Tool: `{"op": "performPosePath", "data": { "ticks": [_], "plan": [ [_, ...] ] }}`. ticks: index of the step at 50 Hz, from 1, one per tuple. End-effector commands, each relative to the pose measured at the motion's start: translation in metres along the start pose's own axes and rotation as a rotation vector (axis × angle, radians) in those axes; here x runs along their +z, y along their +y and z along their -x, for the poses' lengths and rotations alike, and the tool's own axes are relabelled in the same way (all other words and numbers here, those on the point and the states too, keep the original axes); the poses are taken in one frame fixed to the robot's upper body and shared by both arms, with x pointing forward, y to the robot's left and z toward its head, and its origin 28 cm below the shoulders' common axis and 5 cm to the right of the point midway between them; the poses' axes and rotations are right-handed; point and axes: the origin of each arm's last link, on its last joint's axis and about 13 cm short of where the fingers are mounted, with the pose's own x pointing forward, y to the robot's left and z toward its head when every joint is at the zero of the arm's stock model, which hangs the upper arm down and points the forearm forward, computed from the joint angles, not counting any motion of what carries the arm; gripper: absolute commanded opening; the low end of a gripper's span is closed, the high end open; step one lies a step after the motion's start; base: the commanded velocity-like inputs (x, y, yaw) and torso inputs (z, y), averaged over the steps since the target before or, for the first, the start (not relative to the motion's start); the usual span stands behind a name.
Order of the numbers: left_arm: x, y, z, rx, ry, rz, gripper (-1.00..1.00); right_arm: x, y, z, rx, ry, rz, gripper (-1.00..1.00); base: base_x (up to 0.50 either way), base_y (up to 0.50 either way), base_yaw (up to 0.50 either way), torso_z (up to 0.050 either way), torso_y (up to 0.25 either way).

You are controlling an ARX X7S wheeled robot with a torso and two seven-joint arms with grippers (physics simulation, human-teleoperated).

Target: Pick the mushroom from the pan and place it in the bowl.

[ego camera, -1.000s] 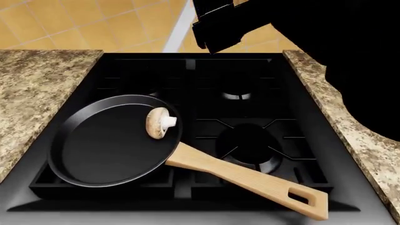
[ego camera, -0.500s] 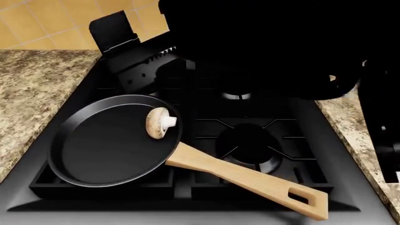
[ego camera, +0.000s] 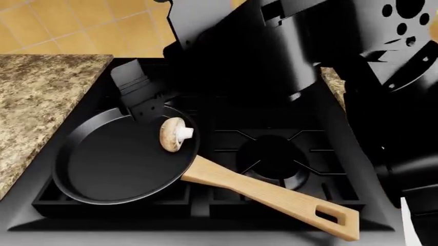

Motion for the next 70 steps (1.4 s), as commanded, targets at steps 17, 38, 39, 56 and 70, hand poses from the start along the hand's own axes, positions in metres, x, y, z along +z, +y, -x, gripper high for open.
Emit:
{"op": "performPosePath", "data": {
  "ticks": [17, 38, 39, 56, 70],
  "plan": [
    [0.000, 0.003, 0.000, 0.009, -0.001, 0.007, 1.00, -0.033, -0.010, -0.049, 0.075, 0.091, -0.057, 1.00, 0.00, 0.00, 0.00, 0.000, 0.000],
    [-0.001, 0.003, 0.000, 0.007, 0.000, 0.008, 1.00, -0.049, -0.017, -0.069, 0.106, 0.082, 0.006, 1.00, 0.00, 0.00, 0.00, 0.000, 0.000],
    [-0.001, 0.003, 0.000, 0.007, -0.001, 0.008, 1.00, -0.049, -0.017, -0.071, 0.106, 0.080, 0.008, 1.00, 0.00, 0.00, 0.00, 0.000, 0.000],
    [-0.001, 0.003, 0.000, 0.010, -0.002, 0.010, 1.00, -0.056, -0.018, -0.088, 0.119, 0.078, -0.012, 1.00, 0.00, 0.00, 0.00, 0.000, 0.000],
    [-0.001, 0.004, 0.000, 0.012, -0.003, 0.011, 1.00, -0.063, -0.020, -0.098, 0.129, 0.103, -0.042, 1.00, 0.00, 0.00, 0.00, 0.000, 0.000]
  ]
}}
